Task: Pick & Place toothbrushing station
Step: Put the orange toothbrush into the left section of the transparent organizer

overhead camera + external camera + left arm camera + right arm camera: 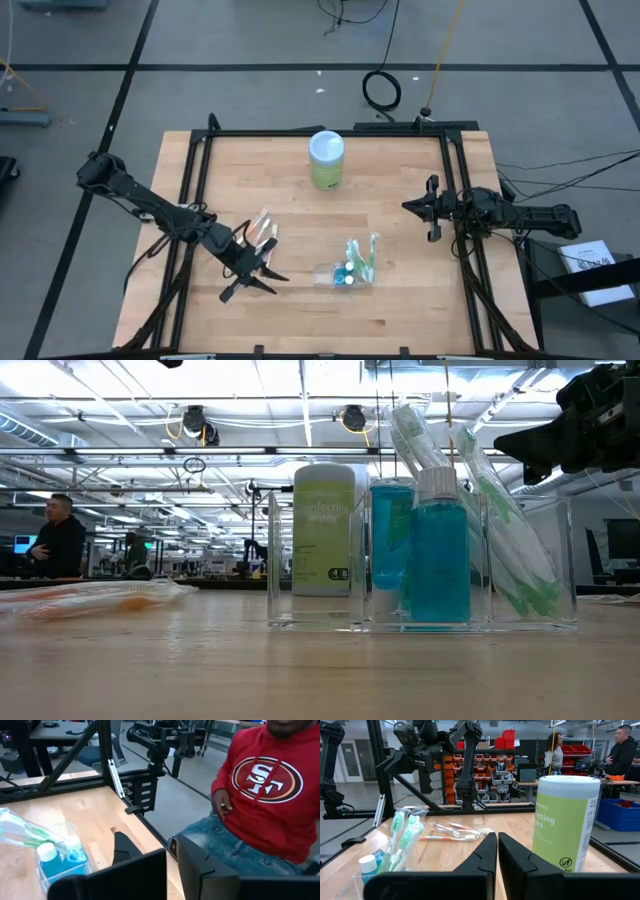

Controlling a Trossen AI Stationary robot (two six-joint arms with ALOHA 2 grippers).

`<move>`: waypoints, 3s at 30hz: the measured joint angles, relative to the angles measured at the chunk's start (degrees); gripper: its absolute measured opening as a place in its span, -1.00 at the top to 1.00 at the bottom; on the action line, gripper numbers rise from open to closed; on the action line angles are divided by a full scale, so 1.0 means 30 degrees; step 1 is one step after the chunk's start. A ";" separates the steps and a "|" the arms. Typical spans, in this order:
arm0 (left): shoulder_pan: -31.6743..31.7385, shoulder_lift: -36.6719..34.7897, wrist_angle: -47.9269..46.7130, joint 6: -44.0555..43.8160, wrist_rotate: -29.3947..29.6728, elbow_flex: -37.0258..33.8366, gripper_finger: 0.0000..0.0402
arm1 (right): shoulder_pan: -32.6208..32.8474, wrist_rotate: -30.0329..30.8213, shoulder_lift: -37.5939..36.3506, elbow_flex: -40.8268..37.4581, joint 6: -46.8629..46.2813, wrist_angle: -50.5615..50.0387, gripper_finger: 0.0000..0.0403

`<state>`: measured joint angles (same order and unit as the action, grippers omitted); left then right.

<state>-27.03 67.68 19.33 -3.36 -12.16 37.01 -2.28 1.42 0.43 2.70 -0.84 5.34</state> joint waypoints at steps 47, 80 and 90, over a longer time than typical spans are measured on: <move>0.3043 0.6039 -0.5350 -2.0598 0.8578 -0.0750 0.97 | 0.0005 0.0005 0.0029 0.0007 0.0007 0.0015 0.96; 0.1416 1.1209 0.1314 -1.3674 0.1842 -0.0656 1.00 | 0.0005 0.0004 0.0080 0.0000 0.0000 0.0007 0.96; 0.4784 1.0819 0.0900 -1.0508 0.3634 -0.0714 1.00 | 0.0005 -0.0002 0.0073 0.0001 0.0001 0.0007 0.97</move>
<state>-12.68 100.14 22.03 -34.89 -1.26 34.87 -2.26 1.41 0.64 2.70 -0.84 5.37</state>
